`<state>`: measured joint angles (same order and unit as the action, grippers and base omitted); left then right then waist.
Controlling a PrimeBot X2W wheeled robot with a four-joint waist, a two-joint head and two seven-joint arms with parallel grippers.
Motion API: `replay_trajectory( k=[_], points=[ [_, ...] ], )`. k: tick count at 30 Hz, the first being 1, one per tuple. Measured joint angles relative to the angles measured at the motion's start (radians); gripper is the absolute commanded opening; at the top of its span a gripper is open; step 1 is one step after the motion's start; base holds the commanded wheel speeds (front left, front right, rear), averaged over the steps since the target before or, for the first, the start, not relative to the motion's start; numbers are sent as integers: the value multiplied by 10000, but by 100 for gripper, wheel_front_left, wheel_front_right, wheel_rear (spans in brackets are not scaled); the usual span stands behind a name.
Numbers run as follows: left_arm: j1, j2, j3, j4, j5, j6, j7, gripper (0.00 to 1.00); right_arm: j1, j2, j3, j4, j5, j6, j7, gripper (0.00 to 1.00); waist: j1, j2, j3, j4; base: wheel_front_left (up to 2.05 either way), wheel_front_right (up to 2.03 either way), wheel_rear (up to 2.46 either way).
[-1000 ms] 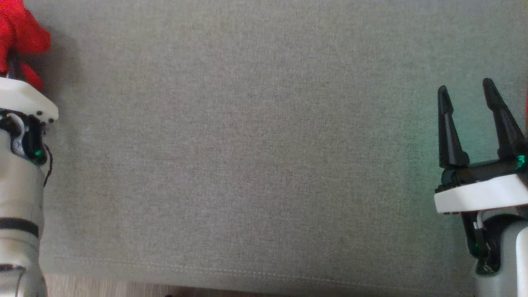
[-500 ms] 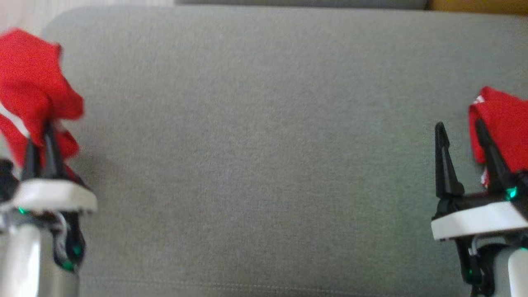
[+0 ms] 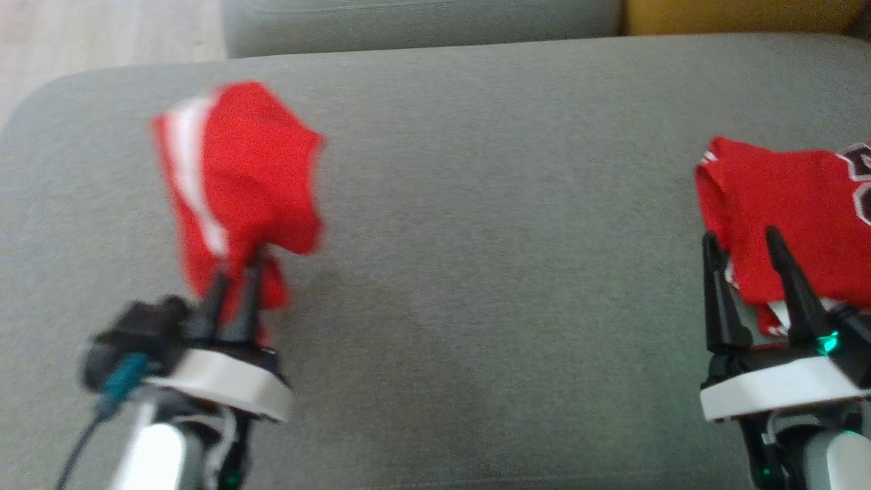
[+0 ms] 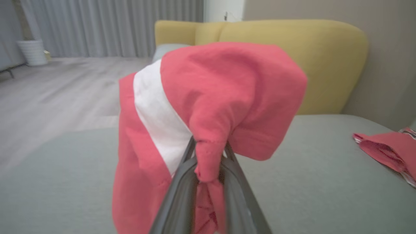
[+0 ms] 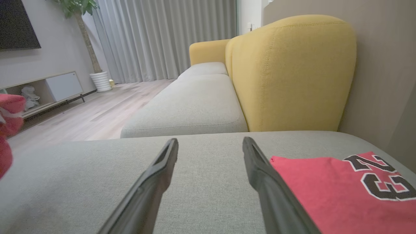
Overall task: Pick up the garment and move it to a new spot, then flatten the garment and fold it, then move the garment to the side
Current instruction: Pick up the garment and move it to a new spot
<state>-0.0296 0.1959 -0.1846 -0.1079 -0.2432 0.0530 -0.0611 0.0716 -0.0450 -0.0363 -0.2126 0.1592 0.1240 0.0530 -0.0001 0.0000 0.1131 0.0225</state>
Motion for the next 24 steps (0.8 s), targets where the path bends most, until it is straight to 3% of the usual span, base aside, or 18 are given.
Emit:
replay_trajectory(
  k=[7, 15, 16, 18, 24],
  points=[
    [-1174, -688, -1758, 1779, 230, -941, 119, 0, -360, 0, 539, 184, 364, 0, -94, 100, 0, 0, 372, -1291, 0, 0, 0],
    [-3056, -1034, -2964, 4504, 581, -1522, 199, 0, -566, 0, 665, 464, 686, 0, -543, 100, 1, 0, 1217, -2336, 0, 0, 0],
    [-3186, -1070, -3072, 4775, 579, -1578, 180, 29, -616, 0, 658, 499, 694, 0, -583, 100, 1, 0, 1318, -2412, 0, 0, 0],
    [-3362, -1126, -3229, 5244, 527, -1603, 0, 100, -670, 0, 667, 594, 694, 0, -633, 100, 2, 0, 1484, -2519, 0, 0, 0],
    [-3456, -1271, -3237, 5613, 40, -1674, -1037, 100, -706, 0, 721, 779, 679, 0, -681, 100, 1, 0, 1490, -2298, 0, 0, 0]
  ],
)
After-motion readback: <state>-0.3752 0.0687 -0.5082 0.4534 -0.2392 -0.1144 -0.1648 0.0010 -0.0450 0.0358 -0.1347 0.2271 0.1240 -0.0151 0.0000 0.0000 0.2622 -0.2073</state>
